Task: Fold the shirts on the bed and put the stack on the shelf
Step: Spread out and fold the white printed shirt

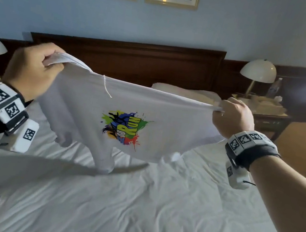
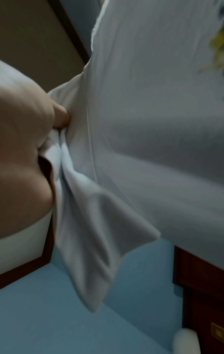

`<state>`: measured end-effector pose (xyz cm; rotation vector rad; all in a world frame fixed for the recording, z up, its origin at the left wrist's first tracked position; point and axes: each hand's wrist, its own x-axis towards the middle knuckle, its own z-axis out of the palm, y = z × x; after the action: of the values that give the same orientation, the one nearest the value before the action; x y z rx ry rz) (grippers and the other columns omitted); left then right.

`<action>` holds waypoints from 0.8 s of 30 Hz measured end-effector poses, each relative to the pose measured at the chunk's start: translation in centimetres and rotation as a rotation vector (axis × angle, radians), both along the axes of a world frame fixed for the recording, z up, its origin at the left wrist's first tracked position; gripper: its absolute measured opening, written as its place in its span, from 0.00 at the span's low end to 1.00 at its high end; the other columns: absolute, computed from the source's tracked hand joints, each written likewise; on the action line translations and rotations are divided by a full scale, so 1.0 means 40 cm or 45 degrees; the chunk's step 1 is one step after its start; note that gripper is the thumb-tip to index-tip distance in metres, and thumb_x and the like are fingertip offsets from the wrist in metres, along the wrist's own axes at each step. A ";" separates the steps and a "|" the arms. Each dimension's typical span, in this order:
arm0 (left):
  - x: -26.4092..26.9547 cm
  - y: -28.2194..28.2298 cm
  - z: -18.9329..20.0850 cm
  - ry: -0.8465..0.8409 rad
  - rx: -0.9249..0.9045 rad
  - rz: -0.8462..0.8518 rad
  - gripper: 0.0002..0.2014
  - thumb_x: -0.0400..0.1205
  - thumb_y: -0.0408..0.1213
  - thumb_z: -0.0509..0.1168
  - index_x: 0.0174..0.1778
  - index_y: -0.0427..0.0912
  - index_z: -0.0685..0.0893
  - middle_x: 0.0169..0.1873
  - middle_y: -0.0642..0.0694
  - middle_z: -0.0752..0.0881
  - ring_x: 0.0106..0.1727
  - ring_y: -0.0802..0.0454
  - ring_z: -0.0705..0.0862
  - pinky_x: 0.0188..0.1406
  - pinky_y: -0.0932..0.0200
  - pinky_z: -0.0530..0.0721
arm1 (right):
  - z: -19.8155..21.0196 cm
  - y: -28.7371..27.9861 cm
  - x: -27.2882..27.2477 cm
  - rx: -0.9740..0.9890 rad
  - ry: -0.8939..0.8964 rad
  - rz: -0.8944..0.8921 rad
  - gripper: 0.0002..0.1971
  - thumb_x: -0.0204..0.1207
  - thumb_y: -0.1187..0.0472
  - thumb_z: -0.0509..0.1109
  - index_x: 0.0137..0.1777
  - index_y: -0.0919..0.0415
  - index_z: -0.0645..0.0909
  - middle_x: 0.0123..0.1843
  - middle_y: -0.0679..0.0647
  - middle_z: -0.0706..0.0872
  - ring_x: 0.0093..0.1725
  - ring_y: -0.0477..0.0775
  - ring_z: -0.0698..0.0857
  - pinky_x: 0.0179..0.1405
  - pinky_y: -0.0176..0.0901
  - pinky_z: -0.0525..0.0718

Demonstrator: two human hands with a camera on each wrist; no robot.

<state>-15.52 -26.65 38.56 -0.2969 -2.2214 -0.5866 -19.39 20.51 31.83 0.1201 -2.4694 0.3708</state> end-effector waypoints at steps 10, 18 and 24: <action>0.533 -0.042 -0.702 -0.561 -0.573 -0.234 0.18 0.71 0.39 0.60 0.48 0.40 0.92 0.39 0.44 0.83 0.41 0.41 0.78 0.39 0.45 0.74 | -0.675 0.037 0.418 0.135 -0.133 0.309 0.02 0.65 0.65 0.71 0.32 0.61 0.84 0.34 0.56 0.79 0.33 0.65 0.78 0.33 0.53 0.76; 0.886 -0.005 -1.288 -1.418 -0.798 -0.057 0.35 0.62 0.48 0.57 0.69 0.55 0.76 0.55 0.48 0.85 0.51 0.43 0.85 0.45 0.43 0.79 | -1.203 0.068 0.774 0.431 -0.858 0.233 0.15 0.60 0.61 0.63 0.43 0.57 0.88 0.45 0.56 0.84 0.43 0.65 0.82 0.40 0.56 0.79; 0.899 0.107 -1.398 -1.491 -0.764 0.049 0.35 0.61 0.50 0.62 0.67 0.47 0.81 0.59 0.43 0.82 0.56 0.37 0.82 0.51 0.36 0.82 | -1.289 0.123 0.860 0.426 -1.106 0.032 0.17 0.66 0.60 0.73 0.56 0.54 0.86 0.58 0.58 0.85 0.58 0.66 0.82 0.49 0.61 0.79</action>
<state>20.42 -22.39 -17.37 -0.2245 -3.5156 0.0173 14.99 25.45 -19.72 0.1503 -3.3783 -0.0081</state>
